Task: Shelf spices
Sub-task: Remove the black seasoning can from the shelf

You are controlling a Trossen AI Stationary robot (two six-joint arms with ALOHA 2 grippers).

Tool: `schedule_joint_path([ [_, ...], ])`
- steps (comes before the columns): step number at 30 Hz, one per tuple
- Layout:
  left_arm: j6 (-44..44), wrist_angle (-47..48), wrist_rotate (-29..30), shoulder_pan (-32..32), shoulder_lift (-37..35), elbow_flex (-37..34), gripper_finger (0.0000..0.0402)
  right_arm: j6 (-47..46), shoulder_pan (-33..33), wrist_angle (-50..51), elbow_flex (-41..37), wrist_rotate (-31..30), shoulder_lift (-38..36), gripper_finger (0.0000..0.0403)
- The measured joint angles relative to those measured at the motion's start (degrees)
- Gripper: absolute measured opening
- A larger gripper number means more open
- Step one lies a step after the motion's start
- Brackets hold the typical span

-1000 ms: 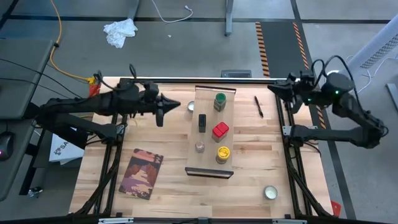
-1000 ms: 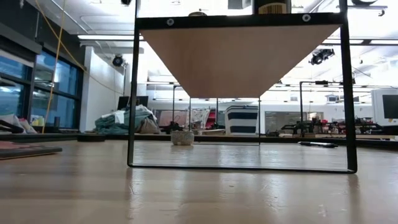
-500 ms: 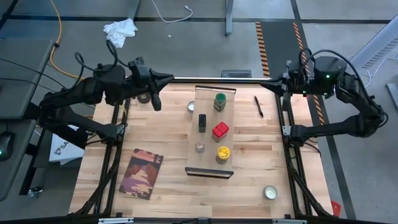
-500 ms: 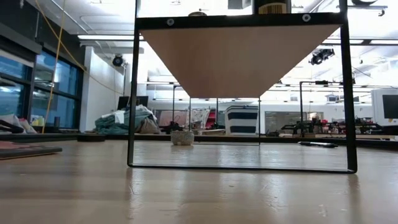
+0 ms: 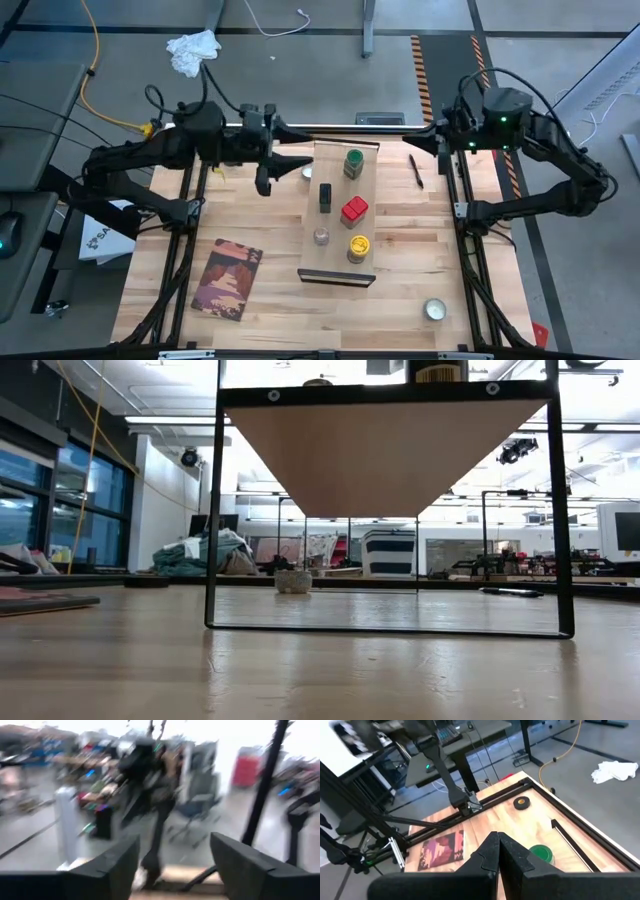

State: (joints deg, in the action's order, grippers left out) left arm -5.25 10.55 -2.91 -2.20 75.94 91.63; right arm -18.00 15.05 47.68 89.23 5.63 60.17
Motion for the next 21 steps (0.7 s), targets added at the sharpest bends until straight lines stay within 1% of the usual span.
schedule_joint_path([
  [4, -1.4, -9.5, -6.2, 0.0, 3.4, 1.4, 0.0302, 0.0, 0.0, 0.0, 0.0, 0.0, 0.6, 0.0],
  [6, -5.1, -14.7, -8.7, 0.0, 4.7, 1.4, 0.0316, 0.0, 0.0, 0.0, 0.0, 0.0, 0.6, 0.0],
  [7, -4.5, -18.9, -8.3, 0.0, 5.6, 1.4, 0.032, 0.0, 0.0, 0.0, 0.0, 0.0, 0.6, 0.0],
  [9, -3.5, -29.8, -4.3, 0.0, 7.8, 1.5, 0.0323, 0.0, 0.0, 0.0, 0.0, 0.0, 0.5, 0.0],
  [10, -5.7, -32.5, -2.0, -0.2, 8.5, 1.5, 0.0323, -0.1, 0.0, 0.0, 0.0, 0.0, 0.5, 0.0],
  [11, -8.1, -33.3, -1.1, -0.7, 9.1, 1.6, 0.0323, -0.1, 0.0, 0.1, 0.0, 0.0, 0.5, 0.0],
  [12, -10.4, -30.1, -1.1, -1.4, 9.2, 2.1, 0.0323, 0.0, 0.0, 0.3, 0.0, 0.0, 0.4, 0.0],
  [13, -11.9, -23.5, -0.7, -2.0, 9.0, 2.9, 0.0323, 0.0, 0.0, 0.7, 0.0, 0.0, 0.3, 0.0],
  [14, -12.2, -14.8, 0.4, -2.5, 8.8, 4.3, 0.0323, 0.1, 0.0, 1.3, 0.0, 0.0, 0.1, 0.0],
  [15, -11.6, -5.5, 2.8, -2.7, 8.8, 6.0, 0.0323, 0.3, 0.0, 1.8, 0.0, -0.1, -0.2, 0.0],
  [17, -9.3, 10.3, 10.1, -2.4, 9.1, 9.6, 0.0323, 0.9, 0.0, 3.4, 0.0, -0.7, -0.6, 0.0],
  [19, -8.3, 20.9, 17.5, -1.7, 10.1, 13.3, 0.0323, 1.6, 0.0, 4.9, 0.0, -2.2, -0.9, 0.0],
  [21, -10.3, 29.2, 24.9, -1.1, 11.6, 16.9, 0.0323, 1.6, 0.0, 6.0, 0.0, -3.7, -1.1, 0.0],
])
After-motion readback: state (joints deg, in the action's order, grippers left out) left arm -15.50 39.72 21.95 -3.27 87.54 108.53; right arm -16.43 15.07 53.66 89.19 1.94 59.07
